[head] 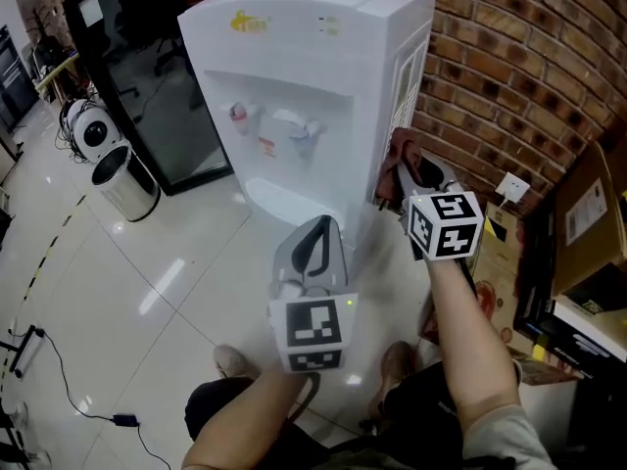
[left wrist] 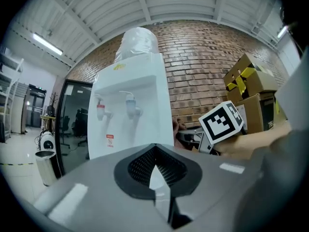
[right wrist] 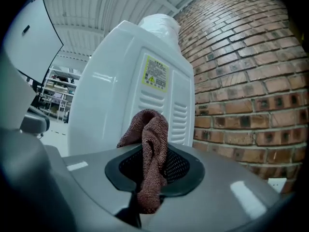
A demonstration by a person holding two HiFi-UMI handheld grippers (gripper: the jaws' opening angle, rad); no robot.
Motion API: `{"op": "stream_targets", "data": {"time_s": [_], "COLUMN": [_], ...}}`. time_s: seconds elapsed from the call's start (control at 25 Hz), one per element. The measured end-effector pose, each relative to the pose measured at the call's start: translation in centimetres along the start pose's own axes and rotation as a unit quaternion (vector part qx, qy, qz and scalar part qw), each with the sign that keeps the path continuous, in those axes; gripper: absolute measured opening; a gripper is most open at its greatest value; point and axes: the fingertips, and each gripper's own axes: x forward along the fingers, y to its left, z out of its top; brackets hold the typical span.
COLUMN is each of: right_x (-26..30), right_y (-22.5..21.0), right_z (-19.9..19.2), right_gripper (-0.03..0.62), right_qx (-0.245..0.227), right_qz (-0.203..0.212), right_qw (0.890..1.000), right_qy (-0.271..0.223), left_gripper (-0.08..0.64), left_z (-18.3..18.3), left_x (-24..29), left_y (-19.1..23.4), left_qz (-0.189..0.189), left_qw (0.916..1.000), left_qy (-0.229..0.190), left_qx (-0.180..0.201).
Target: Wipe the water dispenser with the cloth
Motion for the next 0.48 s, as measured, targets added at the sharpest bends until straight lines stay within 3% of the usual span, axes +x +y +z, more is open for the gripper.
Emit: {"op": "stream_targets", "data": {"time_s": [0.24, 0.48], "right_x": [0.6, 1.2], "right_y": [0.4, 0.6], "right_z": [-6.8, -13.1], "right_gripper": [0.091, 0.092], "right_qx": [0.013, 0.038], "right_qz": [-0.001, 0.006], "right_qw": [0.997, 0.988], "right_qy": [0.076, 0.148], "left_gripper": [0.0, 0.0], "left_z": [-4.5, -10.2], "left_x": [0.6, 1.5], "left_y": [-0.1, -1.3], "left_qz": [0.013, 0.025], "left_qw": [0.9991, 0.9972], "left_qy": [0.032, 0.07], "left_qx": [-0.022, 0.01]}}
